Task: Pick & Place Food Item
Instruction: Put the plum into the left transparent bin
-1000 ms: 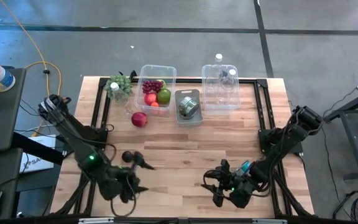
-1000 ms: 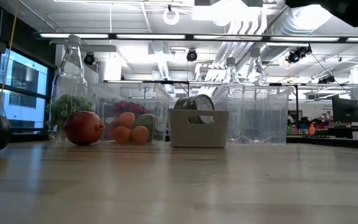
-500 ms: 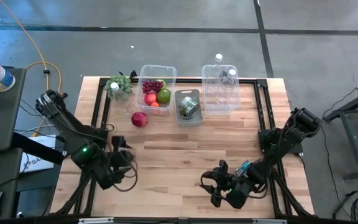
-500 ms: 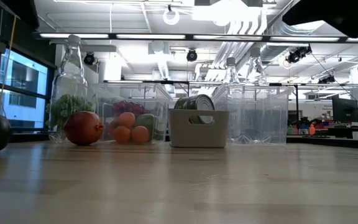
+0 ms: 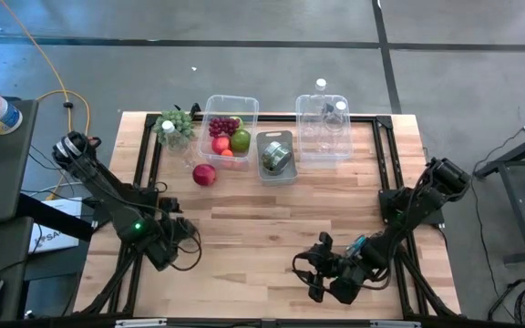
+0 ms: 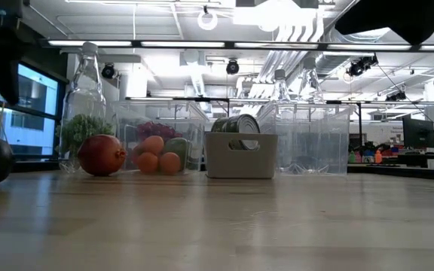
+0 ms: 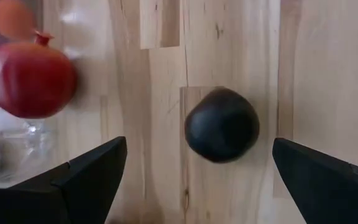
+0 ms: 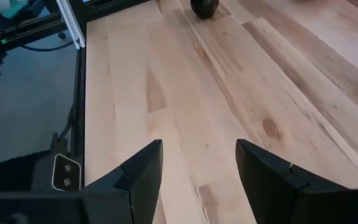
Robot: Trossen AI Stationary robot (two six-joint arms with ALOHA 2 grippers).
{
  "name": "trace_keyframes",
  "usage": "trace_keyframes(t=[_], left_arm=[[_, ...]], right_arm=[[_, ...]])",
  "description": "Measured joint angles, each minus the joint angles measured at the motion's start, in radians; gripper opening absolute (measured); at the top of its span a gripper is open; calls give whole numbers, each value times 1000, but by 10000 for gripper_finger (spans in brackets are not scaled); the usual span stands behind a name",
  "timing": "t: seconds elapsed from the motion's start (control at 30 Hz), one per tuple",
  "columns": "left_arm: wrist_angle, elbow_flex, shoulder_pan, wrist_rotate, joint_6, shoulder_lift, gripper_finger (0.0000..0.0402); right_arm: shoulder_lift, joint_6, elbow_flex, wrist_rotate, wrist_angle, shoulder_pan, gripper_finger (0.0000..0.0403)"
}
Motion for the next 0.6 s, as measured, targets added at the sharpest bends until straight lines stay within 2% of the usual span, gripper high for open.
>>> trace_keyframes(t=[0.43, 0.6], left_arm=[[204, -149, 27, 18, 50, -4, 390], [346, -212, 87, 121, 122, -4, 390]], right_arm=[[0, 8, 0, -34, 1, -22, 193], [0, 8, 0, -34, 6, -22, 193]])
